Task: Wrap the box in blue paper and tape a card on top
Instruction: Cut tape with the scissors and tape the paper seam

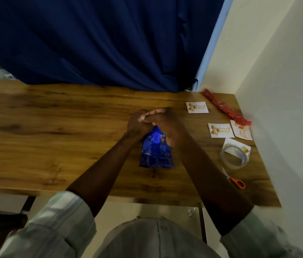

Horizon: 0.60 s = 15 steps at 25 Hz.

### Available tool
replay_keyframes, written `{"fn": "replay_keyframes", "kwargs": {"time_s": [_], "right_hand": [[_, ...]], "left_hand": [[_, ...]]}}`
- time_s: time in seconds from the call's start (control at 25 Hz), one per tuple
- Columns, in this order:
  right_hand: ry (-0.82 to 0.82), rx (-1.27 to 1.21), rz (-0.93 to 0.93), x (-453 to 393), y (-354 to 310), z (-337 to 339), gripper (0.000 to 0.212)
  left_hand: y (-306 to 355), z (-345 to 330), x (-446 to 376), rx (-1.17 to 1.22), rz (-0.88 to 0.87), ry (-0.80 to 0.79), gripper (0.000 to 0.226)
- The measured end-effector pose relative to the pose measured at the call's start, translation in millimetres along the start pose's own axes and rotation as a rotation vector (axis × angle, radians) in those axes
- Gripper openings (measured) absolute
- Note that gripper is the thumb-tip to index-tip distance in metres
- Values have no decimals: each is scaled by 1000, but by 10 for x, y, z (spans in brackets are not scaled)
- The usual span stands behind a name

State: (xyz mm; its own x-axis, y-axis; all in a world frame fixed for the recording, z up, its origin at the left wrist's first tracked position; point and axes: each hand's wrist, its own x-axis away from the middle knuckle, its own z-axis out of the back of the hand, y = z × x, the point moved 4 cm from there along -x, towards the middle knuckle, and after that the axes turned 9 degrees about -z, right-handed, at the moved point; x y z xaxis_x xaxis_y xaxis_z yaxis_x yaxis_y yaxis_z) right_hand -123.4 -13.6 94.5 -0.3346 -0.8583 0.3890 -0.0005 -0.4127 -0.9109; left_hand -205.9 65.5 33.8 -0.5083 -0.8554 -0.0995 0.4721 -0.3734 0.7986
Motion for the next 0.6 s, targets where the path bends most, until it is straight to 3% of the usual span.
{"fn": "replay_keyframes", "kwargs": {"time_s": [0.16,0.32,0.4,0.52,0.6], "right_hand": [[186,141,83,-77,71,-199,9],[207,272,53,-174,149,-272,18],[253,312,50,-191,169,-296,31],[300,345,29,-198,204,-292,79],[314,131,57,-227,249,-163,77]], "left_hand": [[-100,43,-6,-85,43,-24,28],[-187,72,-10,-320,58,-26,31],[-213,88,-4,-344,62,-19,31],[-312,106,-16,-298,69,4,27],[-412,143,-21,-196,105,48,32]]}}
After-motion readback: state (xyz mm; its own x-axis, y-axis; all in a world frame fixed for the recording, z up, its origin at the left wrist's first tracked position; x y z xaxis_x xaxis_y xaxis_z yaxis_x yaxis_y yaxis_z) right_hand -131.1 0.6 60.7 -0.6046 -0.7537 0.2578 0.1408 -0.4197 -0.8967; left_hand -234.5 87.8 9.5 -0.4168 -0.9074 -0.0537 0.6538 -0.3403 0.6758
